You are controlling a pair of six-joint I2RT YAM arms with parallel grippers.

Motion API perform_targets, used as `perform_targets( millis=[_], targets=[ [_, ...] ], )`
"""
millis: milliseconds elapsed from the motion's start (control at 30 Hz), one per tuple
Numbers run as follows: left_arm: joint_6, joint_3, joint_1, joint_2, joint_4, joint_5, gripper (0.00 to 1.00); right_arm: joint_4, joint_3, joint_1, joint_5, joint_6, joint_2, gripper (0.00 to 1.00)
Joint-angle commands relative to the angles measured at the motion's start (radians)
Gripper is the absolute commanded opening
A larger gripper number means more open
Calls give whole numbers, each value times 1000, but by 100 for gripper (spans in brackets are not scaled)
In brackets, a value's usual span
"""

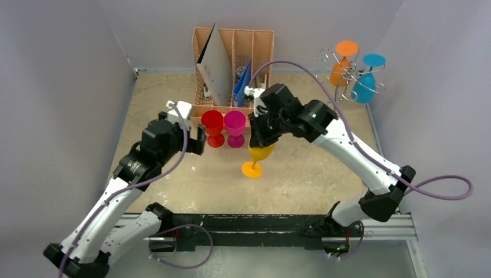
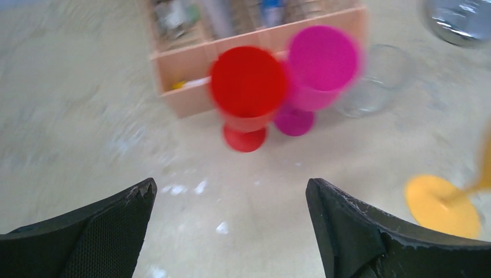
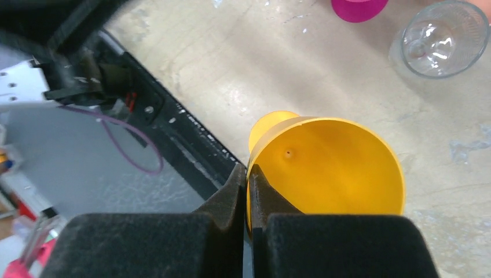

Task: Take the wine glass off the wine glass rack
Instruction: Place the wine glass at the center of the board.

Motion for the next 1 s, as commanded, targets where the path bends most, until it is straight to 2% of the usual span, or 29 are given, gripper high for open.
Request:
perform_targets(
  millis=[0,100,200,367,467,567,867,967],
  targets=[
    [-117,22,339,27,-90,174,100,68,-8,95,235,-2,31,0],
    [-145,40,562,76,-120,366,100,154,-45,175,340,-13,35,0],
    [-187,67,668,148,-142,420,98,265,-75,233,404,-20,60,0],
    [-254,34,688,170,-110,352,96,353,-16,310,451,-50,189,0],
    [-288,-8,688,147,-91,206,99,323,89,320,414,-30,299,0],
    [-290,-18,691,141,-111,80,100,293,154,321,449,7,380,0],
    [-342,-110,693,122,-76,58,100,412,177,321,569,-55,484,0],
    [-350,-114,693,116,-65,48,100,419,208,321,558,-63,514,0]
  ],
)
